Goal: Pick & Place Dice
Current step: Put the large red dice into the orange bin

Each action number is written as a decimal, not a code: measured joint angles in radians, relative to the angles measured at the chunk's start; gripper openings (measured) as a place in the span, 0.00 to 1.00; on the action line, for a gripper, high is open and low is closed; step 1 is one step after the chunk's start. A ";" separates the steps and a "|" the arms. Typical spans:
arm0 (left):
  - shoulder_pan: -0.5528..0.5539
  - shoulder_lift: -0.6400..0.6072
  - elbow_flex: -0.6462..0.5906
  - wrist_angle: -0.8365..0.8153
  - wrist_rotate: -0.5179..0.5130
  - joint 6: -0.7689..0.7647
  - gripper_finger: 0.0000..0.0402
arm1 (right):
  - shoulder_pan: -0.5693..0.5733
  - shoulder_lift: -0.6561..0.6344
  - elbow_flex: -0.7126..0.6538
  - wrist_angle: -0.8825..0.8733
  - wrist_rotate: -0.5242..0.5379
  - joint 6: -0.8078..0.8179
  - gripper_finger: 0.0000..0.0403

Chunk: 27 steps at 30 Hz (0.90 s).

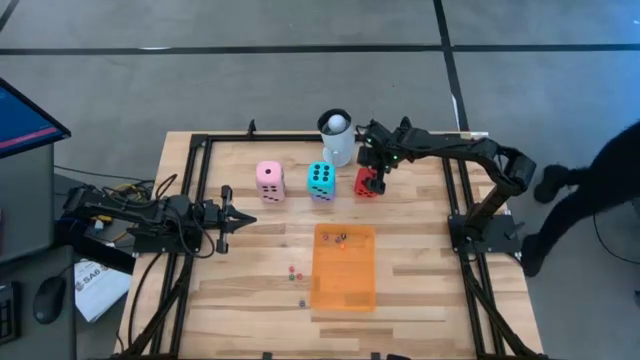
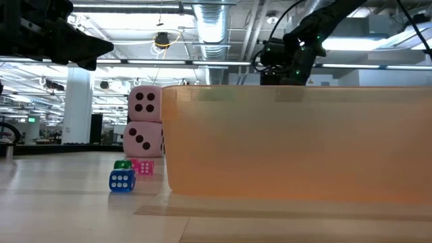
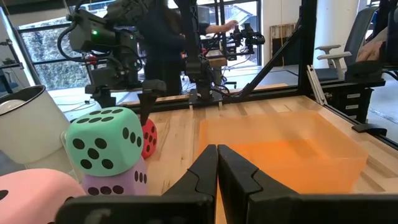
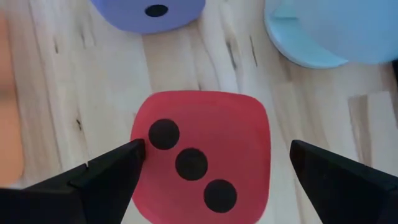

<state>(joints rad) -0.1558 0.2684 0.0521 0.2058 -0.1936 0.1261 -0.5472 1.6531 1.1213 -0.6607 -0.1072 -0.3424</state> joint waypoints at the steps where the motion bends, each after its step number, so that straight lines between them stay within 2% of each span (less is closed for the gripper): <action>1: 0.000 0.000 0.000 0.000 0.000 0.000 0.00 | 0.000 0.000 0.000 0.001 -0.004 -0.002 0.99; 8: 0.000 0.000 0.000 0.000 0.000 0.000 0.00 | -0.002 0.002 0.010 0.021 -0.001 -0.009 0.98; 16: 0.000 0.000 0.000 0.000 0.000 0.000 0.00 | -0.009 0.005 0.114 -0.037 0.041 -0.050 0.98; 27: 0.000 0.000 0.000 0.000 0.000 0.000 0.00 | -0.002 0.005 0.100 -0.113 0.029 0.041 0.98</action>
<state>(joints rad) -0.1555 0.2684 0.0521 0.2058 -0.1936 0.1261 -0.5491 1.6581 1.2216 -0.7738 -0.0783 -0.3011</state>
